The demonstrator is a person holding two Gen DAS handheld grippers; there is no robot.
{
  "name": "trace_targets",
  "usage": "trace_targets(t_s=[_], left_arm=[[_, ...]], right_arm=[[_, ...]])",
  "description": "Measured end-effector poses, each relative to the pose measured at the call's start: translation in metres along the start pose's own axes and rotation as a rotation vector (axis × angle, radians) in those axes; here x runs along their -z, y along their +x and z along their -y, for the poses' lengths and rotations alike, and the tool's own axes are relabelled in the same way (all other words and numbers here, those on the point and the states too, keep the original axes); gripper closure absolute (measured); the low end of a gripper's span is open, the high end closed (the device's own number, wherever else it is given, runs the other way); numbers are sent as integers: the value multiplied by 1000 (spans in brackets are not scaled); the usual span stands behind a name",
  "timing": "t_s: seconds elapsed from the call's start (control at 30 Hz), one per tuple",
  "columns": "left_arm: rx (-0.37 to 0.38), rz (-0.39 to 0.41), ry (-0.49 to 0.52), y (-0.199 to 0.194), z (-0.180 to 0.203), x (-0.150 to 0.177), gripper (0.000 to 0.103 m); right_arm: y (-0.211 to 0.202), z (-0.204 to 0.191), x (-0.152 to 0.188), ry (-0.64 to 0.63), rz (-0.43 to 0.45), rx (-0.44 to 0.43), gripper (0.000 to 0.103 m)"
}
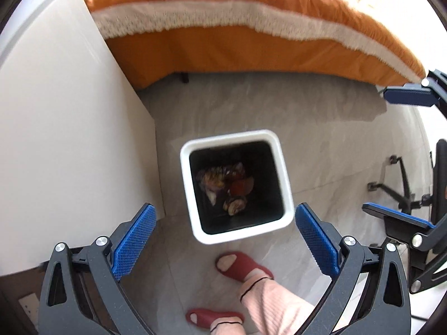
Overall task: Collect trash
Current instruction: 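Swing both open tools back toward the desk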
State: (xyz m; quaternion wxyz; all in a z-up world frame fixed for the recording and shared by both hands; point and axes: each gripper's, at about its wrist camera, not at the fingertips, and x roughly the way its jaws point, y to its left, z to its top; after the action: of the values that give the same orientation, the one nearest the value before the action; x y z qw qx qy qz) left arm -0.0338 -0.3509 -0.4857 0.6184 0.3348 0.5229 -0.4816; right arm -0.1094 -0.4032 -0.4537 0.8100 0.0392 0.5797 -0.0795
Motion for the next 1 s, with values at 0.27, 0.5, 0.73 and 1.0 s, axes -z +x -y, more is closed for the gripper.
trace_targets(t_s=[0.27, 0.5, 0.73, 1.0], left_arm=[[10, 166, -34, -114, 10, -14, 5], [-42, 384, -128, -232, -4, -13, 5], [-230, 606, -299, -345, -49, 25, 5], [-517, 603, -505, -409, -130, 105, 5]], right_arm=[[-92, 9, -15, 102, 123, 75, 5], [-192, 2, -56, 131, 332, 56, 5], [-254, -30, -119, 25, 527, -61, 5], [-282, -117, -190, -180, 644, -216, 5]])
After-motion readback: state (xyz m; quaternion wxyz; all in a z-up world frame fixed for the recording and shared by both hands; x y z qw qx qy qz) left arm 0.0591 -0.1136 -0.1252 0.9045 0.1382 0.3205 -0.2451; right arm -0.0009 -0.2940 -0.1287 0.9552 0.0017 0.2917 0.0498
